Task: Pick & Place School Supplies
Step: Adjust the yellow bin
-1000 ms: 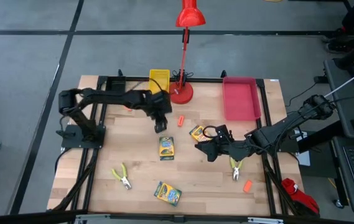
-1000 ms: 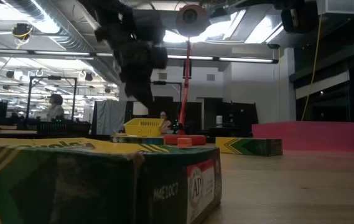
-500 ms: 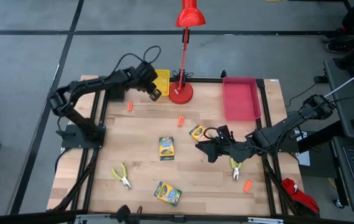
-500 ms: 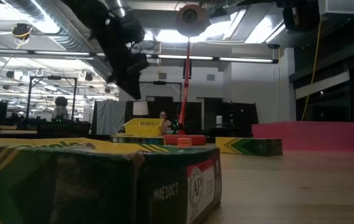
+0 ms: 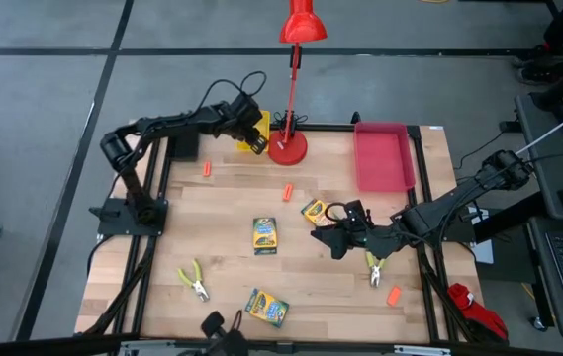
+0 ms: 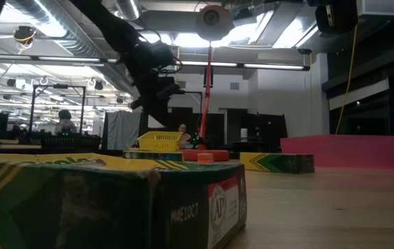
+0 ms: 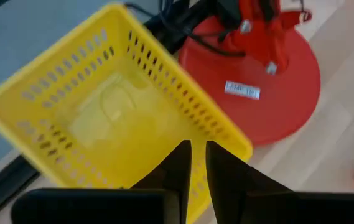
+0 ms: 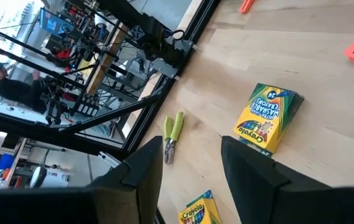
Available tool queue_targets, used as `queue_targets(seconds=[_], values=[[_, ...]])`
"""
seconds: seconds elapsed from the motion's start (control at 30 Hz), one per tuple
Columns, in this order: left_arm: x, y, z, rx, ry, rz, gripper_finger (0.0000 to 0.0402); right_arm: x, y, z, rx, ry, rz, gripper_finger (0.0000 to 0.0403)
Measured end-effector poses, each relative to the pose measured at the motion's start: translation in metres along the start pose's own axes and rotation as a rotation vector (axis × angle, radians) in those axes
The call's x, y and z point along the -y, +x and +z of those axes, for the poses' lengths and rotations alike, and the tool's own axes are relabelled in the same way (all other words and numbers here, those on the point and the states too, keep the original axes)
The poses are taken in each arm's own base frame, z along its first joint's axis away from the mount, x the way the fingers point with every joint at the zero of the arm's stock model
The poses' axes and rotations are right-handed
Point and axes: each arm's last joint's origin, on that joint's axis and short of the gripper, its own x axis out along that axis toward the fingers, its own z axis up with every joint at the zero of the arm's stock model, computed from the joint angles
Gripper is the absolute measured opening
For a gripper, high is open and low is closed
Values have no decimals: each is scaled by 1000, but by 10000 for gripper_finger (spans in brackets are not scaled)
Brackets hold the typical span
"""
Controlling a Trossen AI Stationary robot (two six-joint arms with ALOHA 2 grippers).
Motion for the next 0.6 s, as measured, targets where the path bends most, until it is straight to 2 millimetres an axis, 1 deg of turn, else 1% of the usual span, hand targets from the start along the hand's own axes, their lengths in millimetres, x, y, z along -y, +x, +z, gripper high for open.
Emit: queue_targets(seconds=[0.13, 0.23, 0.33, 0.6], values=[[-2, 13, 0, -57, 0, 31, 45, 0, 0, 0, 1, 2, 3, 166], [-2, 18, 1, -78, -2, 61, 45, 0, 0, 0, 1, 2, 3, 166], [-3, 23, -4, -117, 10, 66, 45, 0, 0, 0, 1, 2, 2, 166], [-3, 24, -9, -175, 23, 72, 45, 0, 0, 0, 1, -1, 2, 166]])
